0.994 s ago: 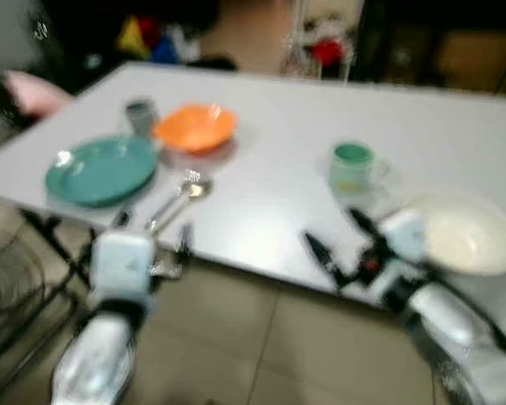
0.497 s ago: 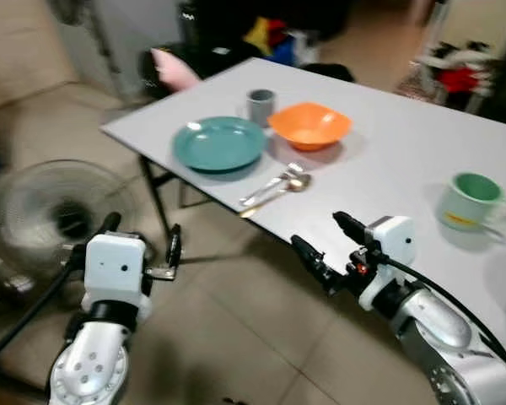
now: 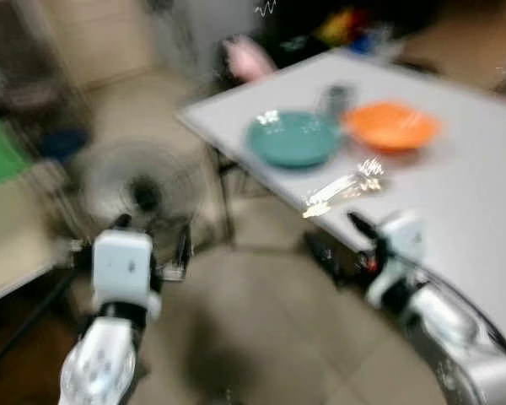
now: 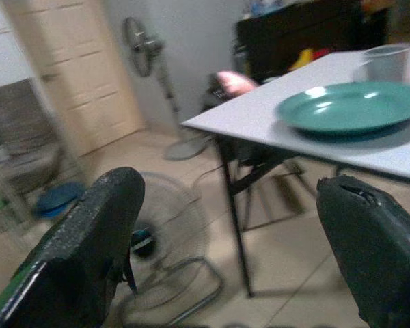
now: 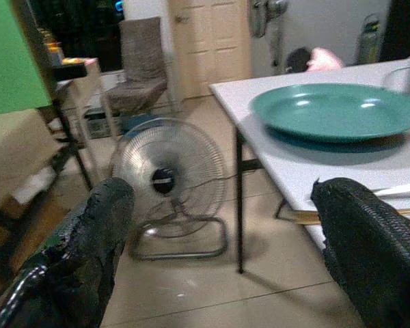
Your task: Setting the table
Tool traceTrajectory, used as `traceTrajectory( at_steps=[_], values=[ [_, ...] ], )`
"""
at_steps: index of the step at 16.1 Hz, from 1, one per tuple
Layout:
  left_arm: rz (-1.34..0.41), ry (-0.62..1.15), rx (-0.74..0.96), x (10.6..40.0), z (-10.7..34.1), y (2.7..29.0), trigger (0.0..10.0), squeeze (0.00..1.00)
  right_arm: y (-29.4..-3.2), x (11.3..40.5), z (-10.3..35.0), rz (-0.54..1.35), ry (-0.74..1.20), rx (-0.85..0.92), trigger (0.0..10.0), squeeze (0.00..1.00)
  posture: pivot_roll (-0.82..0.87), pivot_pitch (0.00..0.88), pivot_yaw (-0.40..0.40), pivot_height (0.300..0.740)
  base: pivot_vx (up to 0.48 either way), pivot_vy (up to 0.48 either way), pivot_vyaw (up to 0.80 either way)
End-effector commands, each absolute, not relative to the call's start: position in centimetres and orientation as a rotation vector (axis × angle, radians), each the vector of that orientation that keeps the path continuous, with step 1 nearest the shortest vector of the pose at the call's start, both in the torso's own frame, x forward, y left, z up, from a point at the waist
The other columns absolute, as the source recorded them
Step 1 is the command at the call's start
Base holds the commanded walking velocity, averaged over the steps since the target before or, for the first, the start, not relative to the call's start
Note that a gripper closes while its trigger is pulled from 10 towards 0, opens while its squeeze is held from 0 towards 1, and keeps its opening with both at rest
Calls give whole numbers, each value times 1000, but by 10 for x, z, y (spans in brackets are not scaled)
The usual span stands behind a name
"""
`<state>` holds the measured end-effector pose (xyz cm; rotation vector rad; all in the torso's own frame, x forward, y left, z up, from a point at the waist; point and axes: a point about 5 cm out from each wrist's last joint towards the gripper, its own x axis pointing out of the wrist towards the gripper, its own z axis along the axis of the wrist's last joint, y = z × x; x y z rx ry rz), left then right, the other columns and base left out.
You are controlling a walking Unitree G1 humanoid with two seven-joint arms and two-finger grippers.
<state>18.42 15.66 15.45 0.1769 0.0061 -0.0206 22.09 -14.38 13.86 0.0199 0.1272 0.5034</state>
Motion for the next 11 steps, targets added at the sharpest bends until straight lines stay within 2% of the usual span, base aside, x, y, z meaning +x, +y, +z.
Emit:
traceTrajectory(
  at_steps=[1, 4, 6, 7, 8, 11],
  values=[
    [-3, 1, 203, 185, 157, 163, 10000, 1000, -136, 222, 145, 529, 98, 40, 10000, 1000, -51, 0, 75, 740, 0, 319, 788],
    [5, 3, 206, 184, 157, 165, 10000, 1000, -134, 224, 145, 524, 99, 42, 10000, 1000, -50, 0, 66, 740, 0, 322, 788],
    [10, 3, 207, 184, 157, 166, 10000, 1000, -135, 224, 145, 510, 108, 60, 10000, 1000, -50, 0, 61, 740, 0, 319, 0],
    [14, 4, 209, 183, 157, 167, 10000, 1000, -136, 225, 144, 506, 116, 66, 10000, 592, -50, 0, 58, 740, 0, 319, 0],
    [18, 5, 211, 183, 156, 169, 10000, 1000, -136, 225, 143, 505, 119, 67, 10000, 0, -50, 0, 56, 740, 0, 322, 0],
    [31, 6, 222, 182, 157, 174, 10000, 1000, -135, 226, 143, 504, 125, 72, 10000, 0, -44, 0, 48, 740, 0, 320, 0]
  ],
)
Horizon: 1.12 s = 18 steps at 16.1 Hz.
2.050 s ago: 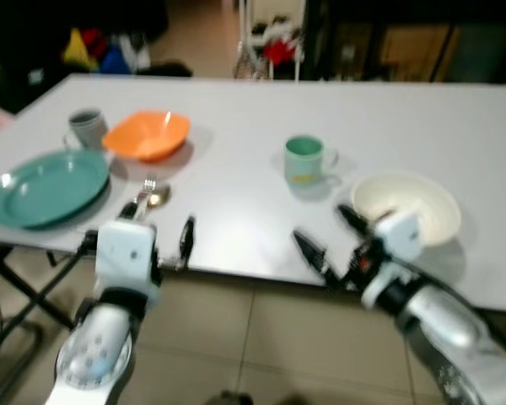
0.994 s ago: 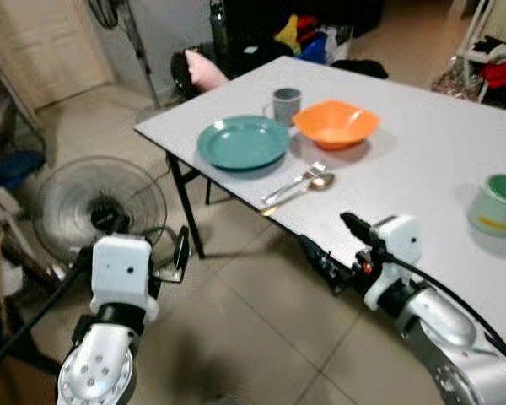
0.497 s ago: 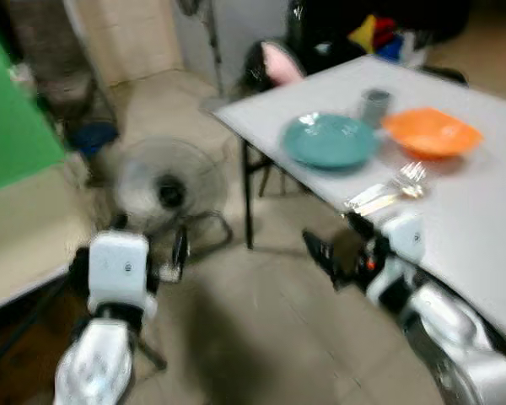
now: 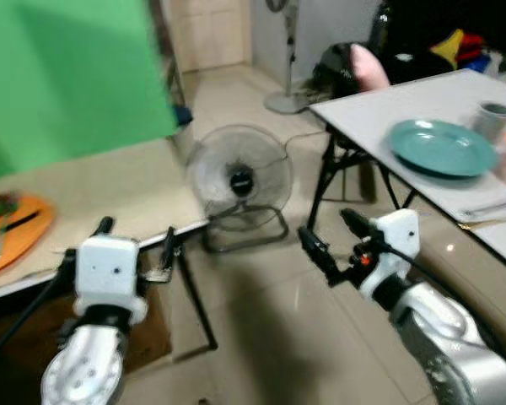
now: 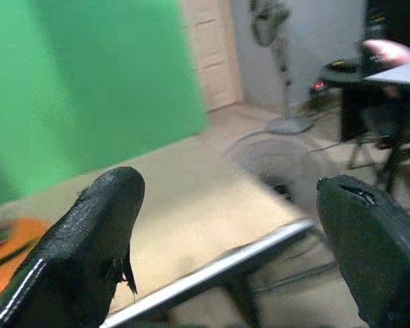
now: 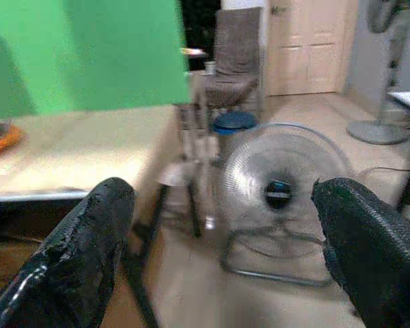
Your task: Setting the table
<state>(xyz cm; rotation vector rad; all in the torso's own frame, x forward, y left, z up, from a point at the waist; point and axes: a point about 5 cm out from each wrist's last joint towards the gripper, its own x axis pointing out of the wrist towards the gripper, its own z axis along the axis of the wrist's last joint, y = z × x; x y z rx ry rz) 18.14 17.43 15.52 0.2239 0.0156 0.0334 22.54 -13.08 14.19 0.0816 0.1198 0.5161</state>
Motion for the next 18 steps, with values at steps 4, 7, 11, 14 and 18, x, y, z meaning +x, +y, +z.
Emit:
traceTrajectory(
  at_steps=[4, 7, 11, 14, 18],
  values=[
    [36, 6, 228, 180, 158, 176, 10000, 1000, -134, 227, 143, 515, 132, 78, 10000, 0, -33, 0, 42, 740, 0, 319, 0],
    [41, 10, 230, 179, 158, 177, 10000, 1000, -133, 228, 142, 514, 136, 92, 10000, 0, -28, 0, 38, 740, 0, 320, 0],
    [54, 17, 221, 178, 158, 179, 10000, 1000, -135, 230, 143, 496, 142, 112, 10000, 0, -29, 0, 38, 740, 0, 319, 0],
    [63, 19, 216, 178, 158, 181, 10000, 1000, -135, 230, 142, 489, 147, 121, 10000, 0, -27, 0, 40, 740, 0, 320, 0],
    [88, 5, 189, 177, 161, 182, 10000, 1000, -135, 230, 142, 479, 153, 144, 10000, 0, -24, 0, 42, 740, 0, 161, 0]
  ],
)
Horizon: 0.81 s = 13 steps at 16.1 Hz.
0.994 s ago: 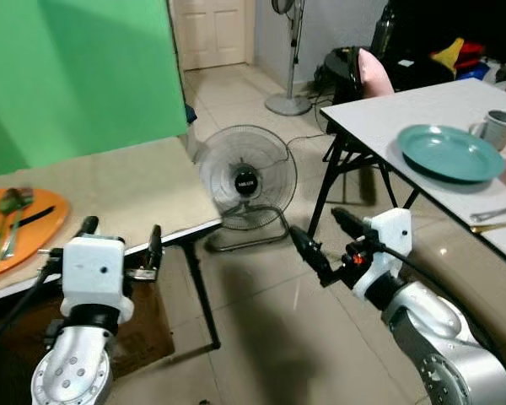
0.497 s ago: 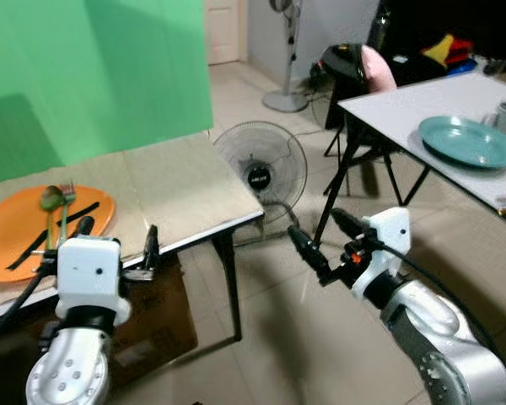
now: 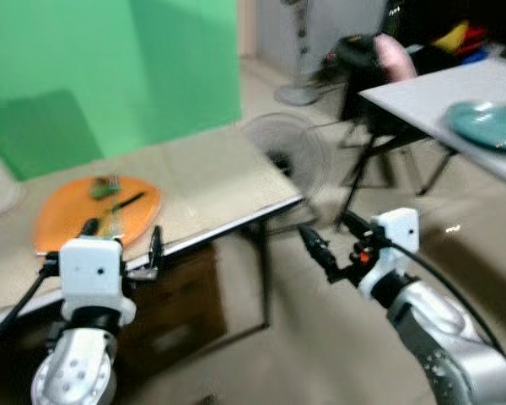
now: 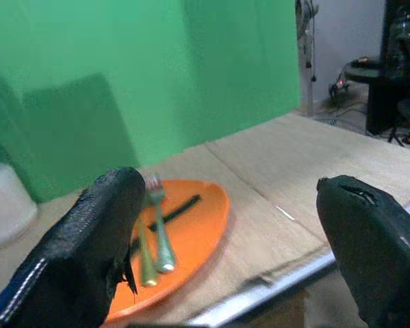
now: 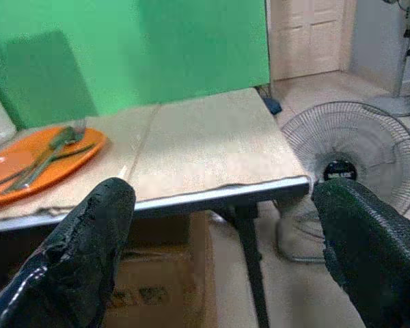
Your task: Setting the table
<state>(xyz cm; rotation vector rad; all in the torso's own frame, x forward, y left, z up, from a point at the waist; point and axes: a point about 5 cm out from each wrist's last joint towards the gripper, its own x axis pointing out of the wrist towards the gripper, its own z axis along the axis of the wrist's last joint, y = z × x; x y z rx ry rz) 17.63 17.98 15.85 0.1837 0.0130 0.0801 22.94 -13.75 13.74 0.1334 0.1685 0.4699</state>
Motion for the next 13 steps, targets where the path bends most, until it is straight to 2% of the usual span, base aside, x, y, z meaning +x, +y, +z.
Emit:
traceTrajectory(
  at_steps=[1, 5, 9, 13],
  values=[
    [96, 12, 190, 177, 161, 182, 10000, 1000, -134, 231, 142, 479, 156, 147, 10000, 0, -22, 0, 40, 740, 0, 0, 0],
    [105, -2, 171, 177, 162, 183, 10000, 1000, -130, 231, 143, 524, 155, 125, 10000, 0, -12, 0, 32, 740, 0, 0, 0],
    [115, 0, 177, 177, 163, 186, 10000, 1000, -128, 234, 143, 528, 155, 125, 10000, 0, -5, 0, 32, 740, 304, 0, 800],
    [118, 2, 182, 178, 164, 189, 10000, 1000, -130, 239, 143, 510, 152, 151, 10000, 0, -3, 0, 36, 740, 316, 0, 0]
  ],
)
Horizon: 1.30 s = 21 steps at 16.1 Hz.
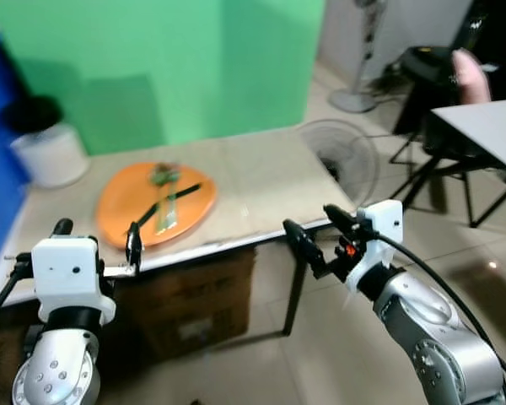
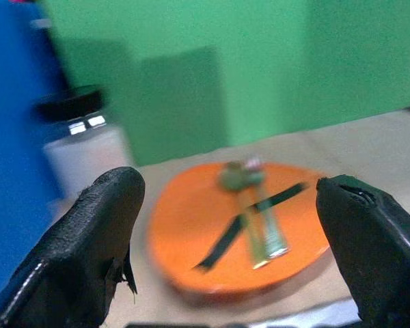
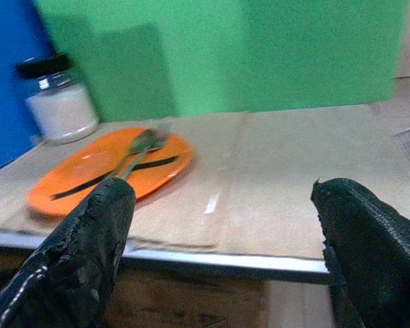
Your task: Setting the table
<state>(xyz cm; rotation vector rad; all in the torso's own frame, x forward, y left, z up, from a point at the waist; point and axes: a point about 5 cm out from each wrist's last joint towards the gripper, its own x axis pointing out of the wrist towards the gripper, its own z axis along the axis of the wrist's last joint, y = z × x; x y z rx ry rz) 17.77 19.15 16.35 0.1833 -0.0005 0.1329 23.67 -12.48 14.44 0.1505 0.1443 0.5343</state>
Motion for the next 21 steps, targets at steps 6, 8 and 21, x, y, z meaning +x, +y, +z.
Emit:
traceTrajectory(
  at_steps=[6, 8, 21],
  values=[
    [81, 8, 165, 183, 163, 187, 10000, 1000, -135, 243, 145, 480, 150, 157, 10000, 0, -22, 0, 46, 740, 317, 0, -279],
    [78, 11, 155, 185, 162, 187, 10000, 1000, -136, 244, 147, 490, 136, 136, 10000, 0, -24, 0, 46, 740, 317, 0, 0],
    [72, 53, 156, 184, 157, 188, 10000, 1000, -139, 246, 148, 649, 160, 60, 10000, 0, -25, 0, 42, 740, 276, 0, 222]
  ],
)
